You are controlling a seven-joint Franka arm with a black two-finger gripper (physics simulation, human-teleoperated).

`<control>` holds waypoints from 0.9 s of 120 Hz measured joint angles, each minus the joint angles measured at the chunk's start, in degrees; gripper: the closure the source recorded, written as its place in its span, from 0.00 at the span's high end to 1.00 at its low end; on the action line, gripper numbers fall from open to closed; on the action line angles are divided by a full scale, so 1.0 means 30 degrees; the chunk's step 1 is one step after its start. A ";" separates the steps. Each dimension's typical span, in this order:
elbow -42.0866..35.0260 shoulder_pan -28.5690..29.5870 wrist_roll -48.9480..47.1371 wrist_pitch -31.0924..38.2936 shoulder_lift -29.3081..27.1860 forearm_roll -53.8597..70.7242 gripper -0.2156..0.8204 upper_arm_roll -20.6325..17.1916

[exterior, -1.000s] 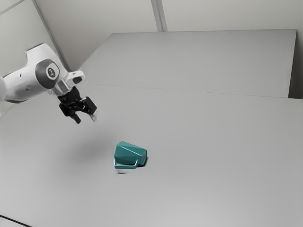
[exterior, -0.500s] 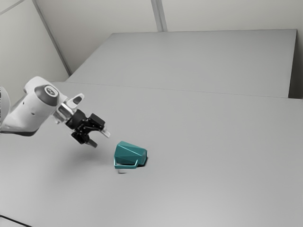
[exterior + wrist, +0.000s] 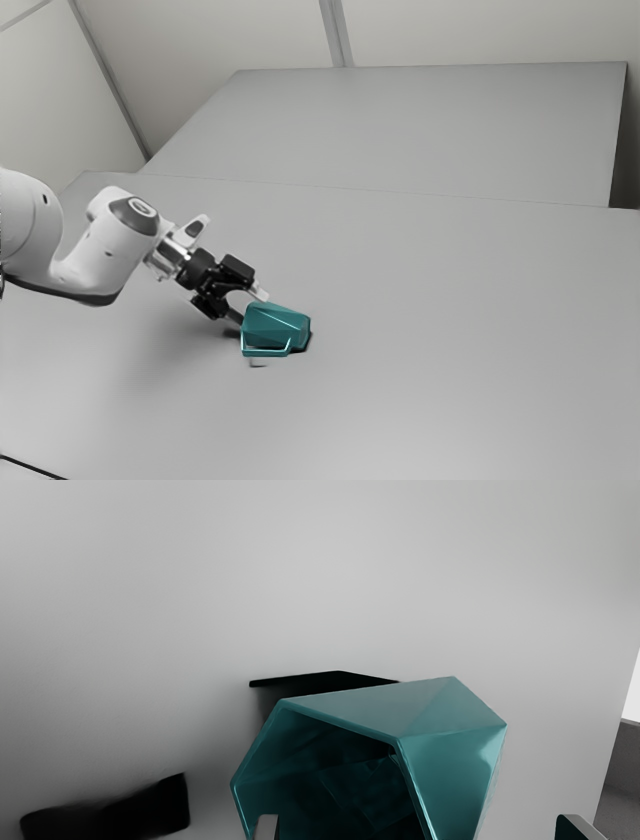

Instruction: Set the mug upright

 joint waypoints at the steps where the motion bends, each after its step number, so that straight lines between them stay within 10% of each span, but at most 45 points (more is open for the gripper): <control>1: 0.0000 -0.0021 0.0043 0.0000 0.0027 -0.0052 0.79 0.0000; 20: -0.0109 -0.0307 0.0750 -0.0002 0.0191 -0.0782 0.75 -0.0001; 59: -0.0598 -0.0311 0.1687 0.0038 -0.0122 -0.1088 0.17 -0.0007; 108: -0.0430 -0.1313 0.2322 0.0113 -0.1440 -0.1440 0.05 0.0000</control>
